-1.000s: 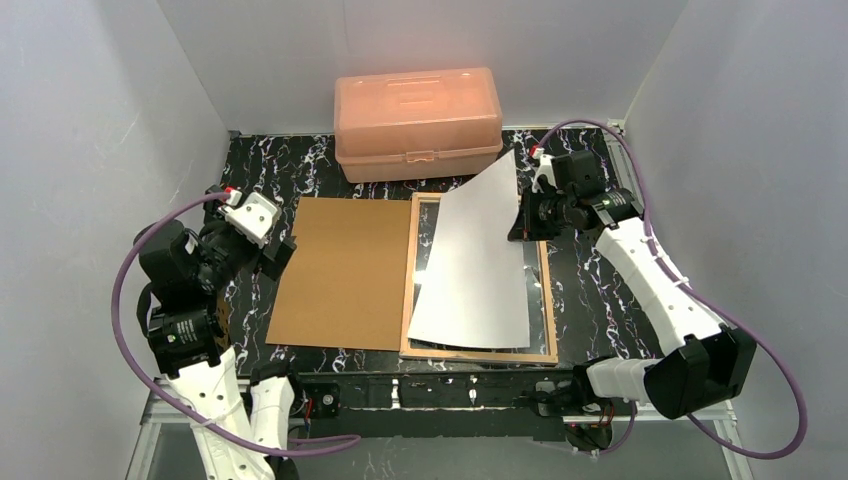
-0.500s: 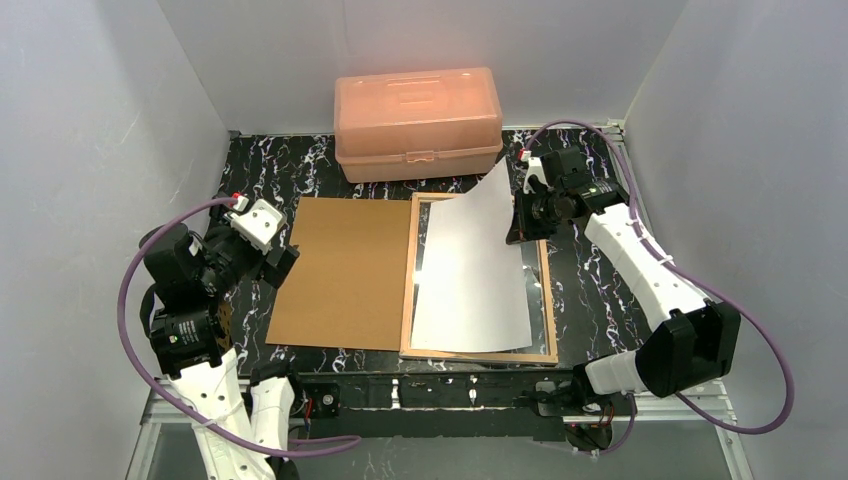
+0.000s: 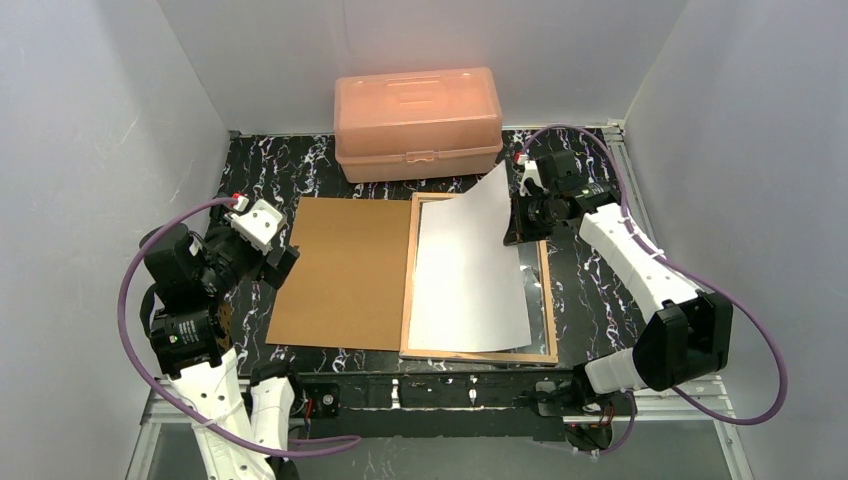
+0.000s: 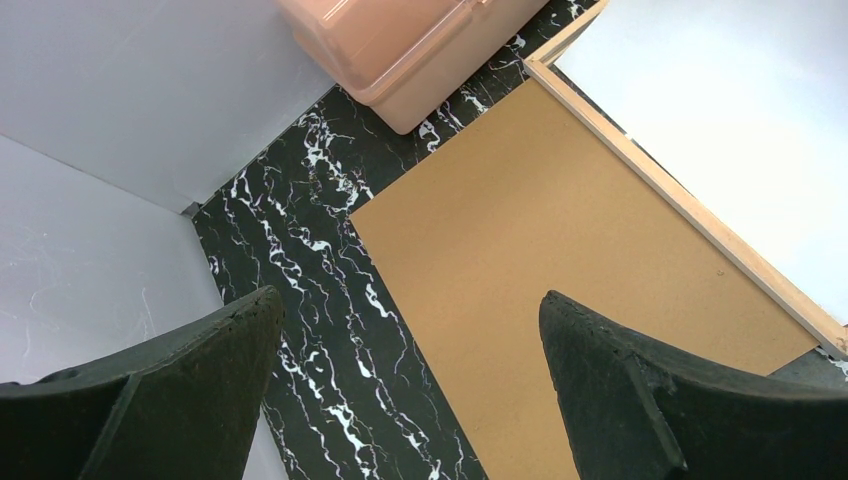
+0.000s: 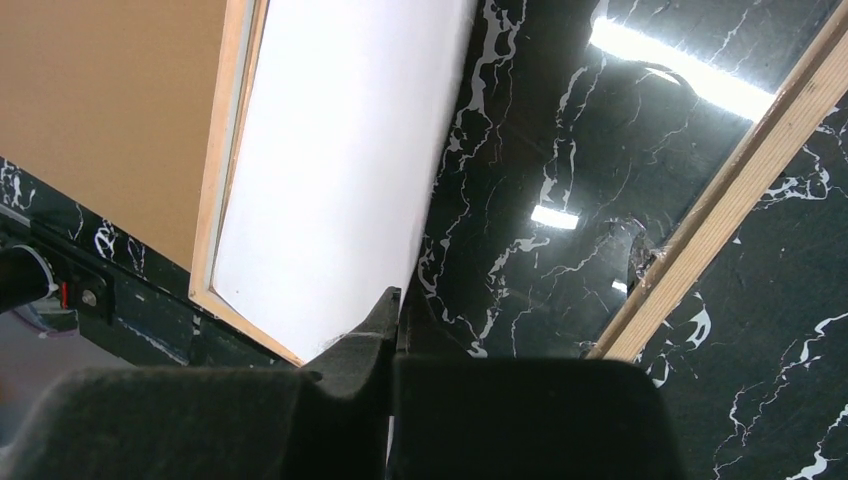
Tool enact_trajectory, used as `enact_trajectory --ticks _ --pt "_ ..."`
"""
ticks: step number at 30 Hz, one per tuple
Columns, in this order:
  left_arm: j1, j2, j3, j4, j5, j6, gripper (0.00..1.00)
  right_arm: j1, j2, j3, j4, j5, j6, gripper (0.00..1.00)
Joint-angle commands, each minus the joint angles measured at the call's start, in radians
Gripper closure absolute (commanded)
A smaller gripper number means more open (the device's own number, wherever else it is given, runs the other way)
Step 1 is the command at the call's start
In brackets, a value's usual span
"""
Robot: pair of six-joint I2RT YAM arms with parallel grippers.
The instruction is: Put the photo into the frame
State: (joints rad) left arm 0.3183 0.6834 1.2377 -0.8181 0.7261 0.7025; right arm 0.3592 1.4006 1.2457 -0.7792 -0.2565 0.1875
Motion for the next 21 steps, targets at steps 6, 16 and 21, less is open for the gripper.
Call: enact_trajectory --ticks 6,16,21 --pt "0.000 -0.005 -0.012 -0.017 0.019 -0.005 0.02 -0.003 -0.012 -0.042 0.084 0.061 0.010 0.87" --pt "0.001 -0.013 -0.026 -0.022 0.016 0.000 0.02 -0.003 -0.008 -0.050 0.067 0.099 0.001 0.54" --pt "0.001 0.002 -0.015 -0.060 0.016 0.004 0.02 -0.004 -0.021 -0.057 0.072 0.151 -0.001 0.29"
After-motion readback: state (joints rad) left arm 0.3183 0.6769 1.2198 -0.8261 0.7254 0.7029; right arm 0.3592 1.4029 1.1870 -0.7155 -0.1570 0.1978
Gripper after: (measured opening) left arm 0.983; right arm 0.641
